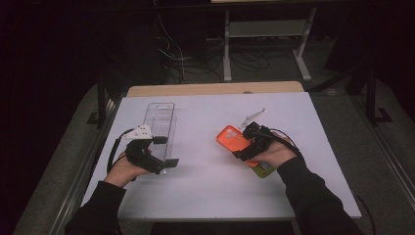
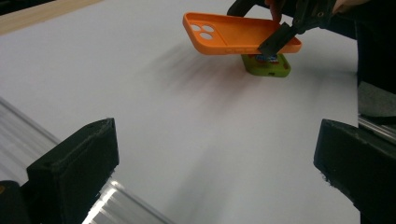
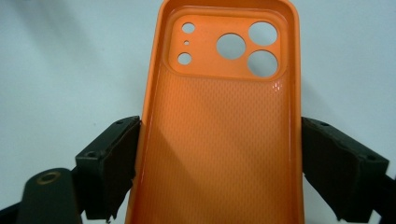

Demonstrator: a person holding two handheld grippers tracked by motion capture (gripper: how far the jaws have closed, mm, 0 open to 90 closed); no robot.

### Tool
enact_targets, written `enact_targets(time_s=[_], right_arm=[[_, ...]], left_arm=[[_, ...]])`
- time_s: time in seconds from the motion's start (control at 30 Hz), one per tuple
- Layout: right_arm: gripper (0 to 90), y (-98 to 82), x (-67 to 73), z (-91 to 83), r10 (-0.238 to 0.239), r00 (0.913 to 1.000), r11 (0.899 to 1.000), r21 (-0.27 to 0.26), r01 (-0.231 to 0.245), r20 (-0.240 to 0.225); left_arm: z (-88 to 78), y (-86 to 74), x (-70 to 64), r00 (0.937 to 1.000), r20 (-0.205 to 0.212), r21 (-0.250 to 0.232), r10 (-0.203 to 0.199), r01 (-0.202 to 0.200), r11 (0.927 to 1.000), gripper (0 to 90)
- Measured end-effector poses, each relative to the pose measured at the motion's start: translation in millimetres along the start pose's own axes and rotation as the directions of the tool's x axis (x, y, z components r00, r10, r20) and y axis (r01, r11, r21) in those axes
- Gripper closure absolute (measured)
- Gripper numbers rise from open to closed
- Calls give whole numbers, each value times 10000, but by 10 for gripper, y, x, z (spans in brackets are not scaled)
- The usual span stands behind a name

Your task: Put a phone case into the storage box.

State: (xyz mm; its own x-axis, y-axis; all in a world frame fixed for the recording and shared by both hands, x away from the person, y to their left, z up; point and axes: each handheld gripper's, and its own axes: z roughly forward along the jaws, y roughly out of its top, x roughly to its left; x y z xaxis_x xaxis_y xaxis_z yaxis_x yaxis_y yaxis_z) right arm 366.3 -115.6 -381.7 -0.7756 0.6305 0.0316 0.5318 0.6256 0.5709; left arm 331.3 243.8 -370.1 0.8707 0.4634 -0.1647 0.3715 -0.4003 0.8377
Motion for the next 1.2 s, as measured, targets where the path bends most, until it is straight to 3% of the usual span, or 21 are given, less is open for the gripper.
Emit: enact_targets(time_s=[0.17,0.2,0.27,0.3,0.47,0.5,0.53,0.6,0.63,0.67,0.7,0.73,0.77,0.8,1.0,1.13,1.17,1.2], right_arm=[[146,-4,-105,-107,-466,9981,9989,-123,461,-402],[146,-10,-132,-121,-606,9968,9980,-229,595,-511],[146,-12,-141,-137,-637,9957,9977,-258,621,-669],[146,-22,-156,-162,-1020,9899,9944,-372,987,-989],[146,-35,-136,-197,-1681,9762,9856,-437,1635,-1370],[145,-38,-142,-195,-2092,9671,9777,-473,2044,-1445],[146,-40,-139,-193,-2207,9638,9753,-447,2164,-1494],[146,-42,-132,-191,-2397,9587,9709,-367,2368,-1534],[146,-46,-117,-188,-2553,9514,9667,-283,2543,-1720],[146,-46,-117,-188,-2553,9514,9667,-283,2543,-1720],[146,-44,-96,-191,-2710,9436,9622,-274,2709,-1902],[146,-44,-96,-191,-2710,9436,9622,-274,2709,-1902],[146,-42,-86,-193,-2757,9411,9608,-267,2760,-1955],[146,-31,-61,-201,-2895,9323,9565,-284,2904,-2169],[146,18,7,-196,-3383,9021,9396,-437,3394,-2679],[146,67,69,-178,-3806,8787,9216,-394,3862,-2881],[146,67,69,-178,-3806,8787,9216,-394,3862,-2881],[146,76,85,-175,-3756,8778,9232,-370,3825,-2972]], left_arm=[[50,125,29,9993,182,21,315,-316,9995,0],[81,194,29,9976,371,181,588,-595,9981,0],[108,230,24,9964,485,167,691,-700,9974,0],[136,275,23,9946,621,213,833,-848,9962,0],[246,417,1,9849,1126,375,1317,-1367,9899,0],[259,439,-3,9827,1196,422,1415,-1474,9882,0],[259,439,-3,9827,1196,422,1415,-1474,9882,0],[298,505,-21,9758,1389,574,1692,-1785,9823,0],[313,537,-28,9728,1481,664,1783,-1896,9796,0],[330,567,-39,9700,1555,736,1869,-2000,9770,0],[364,615,-68,9656,1655,844,2003,-2162,9727,0],[364,615,-68,9656,1655,844,2003,-2162,9727,0],[389,647,-86,9609,1723,974,2168,-2356,9670,0],[431,680,-125,9564,1787,1150,2311,-2536,9605,0],[569,740,-194,9330,2345,1619,2729,-3143,9354,0],[636,763,-227,9208,2677,1784,2838,-3368,9245,0],[636,763,-227,9208,2677,1784,2838,-3368,9245,0],[657,767,-237,9167,2760,1837,2891,-3455,9202,0]])
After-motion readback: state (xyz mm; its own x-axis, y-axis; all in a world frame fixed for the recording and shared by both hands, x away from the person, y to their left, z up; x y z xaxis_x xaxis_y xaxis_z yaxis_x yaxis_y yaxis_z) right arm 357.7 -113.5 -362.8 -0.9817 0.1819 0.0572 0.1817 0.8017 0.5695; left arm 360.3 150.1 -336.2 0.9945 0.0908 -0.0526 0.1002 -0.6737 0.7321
